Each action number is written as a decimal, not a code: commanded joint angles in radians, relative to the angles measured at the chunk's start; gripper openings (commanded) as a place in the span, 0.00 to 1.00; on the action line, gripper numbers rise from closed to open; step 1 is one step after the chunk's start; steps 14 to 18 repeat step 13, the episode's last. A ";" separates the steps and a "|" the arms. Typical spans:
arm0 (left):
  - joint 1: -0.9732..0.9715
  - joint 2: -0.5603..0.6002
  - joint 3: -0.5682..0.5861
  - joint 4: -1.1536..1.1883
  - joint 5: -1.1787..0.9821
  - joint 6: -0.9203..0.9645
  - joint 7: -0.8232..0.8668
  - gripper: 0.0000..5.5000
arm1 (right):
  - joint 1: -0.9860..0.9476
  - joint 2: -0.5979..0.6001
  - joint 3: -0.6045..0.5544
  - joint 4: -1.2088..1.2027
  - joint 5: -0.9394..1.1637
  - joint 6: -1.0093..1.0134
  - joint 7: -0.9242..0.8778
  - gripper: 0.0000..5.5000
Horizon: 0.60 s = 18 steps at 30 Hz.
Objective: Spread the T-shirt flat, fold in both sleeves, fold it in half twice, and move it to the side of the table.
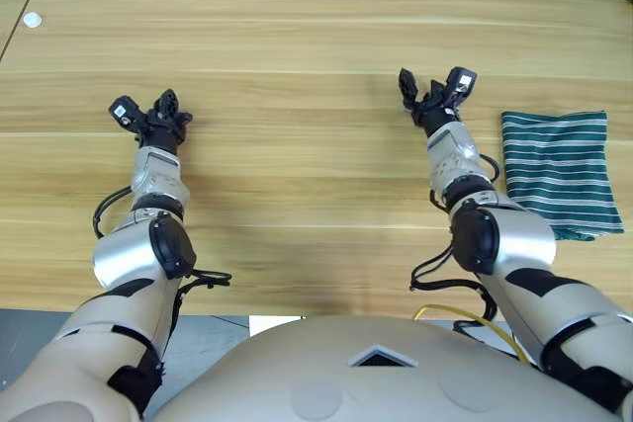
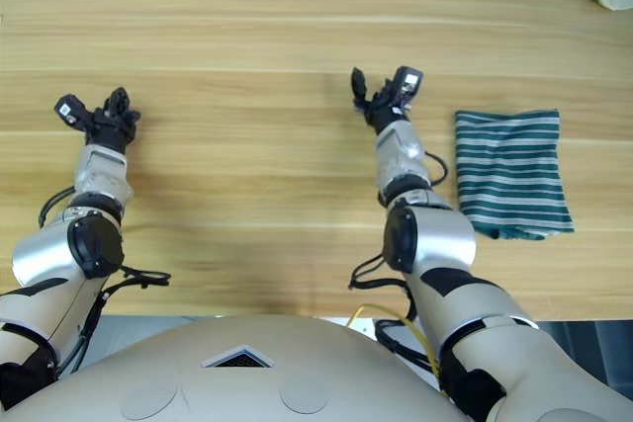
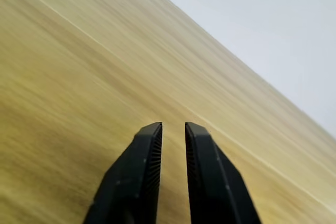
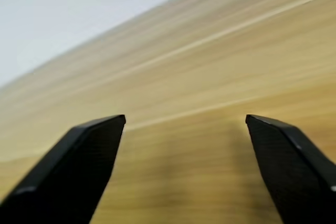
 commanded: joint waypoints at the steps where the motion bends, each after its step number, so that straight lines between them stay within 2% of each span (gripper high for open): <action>1: -0.005 -0.004 0.018 0.009 0.049 0.001 0.046 0.02 | 0.002 -0.026 0.085 0.010 -0.175 -0.038 -0.179 0.62; 4: 0.000 0.004 0.037 0.011 0.066 0.005 0.068 0.00 | 0.005 -0.029 0.177 0.016 -0.328 -0.032 -0.320 0.52; 6: 0.002 0.006 0.047 0.012 0.079 0.007 0.075 0.00 | 0.004 -0.024 0.199 0.020 -0.379 -0.017 -0.360 0.46; 13: -0.002 -0.002 0.072 0.011 0.113 0.012 0.086 0.00 | 0.011 -0.034 0.168 0.022 -0.409 0.005 -0.397 0.24; 18: -0.002 -0.002 0.072 0.011 0.113 0.012 0.086 0.00 | 0.011 -0.034 0.168 0.022 -0.409 0.005 -0.397 0.24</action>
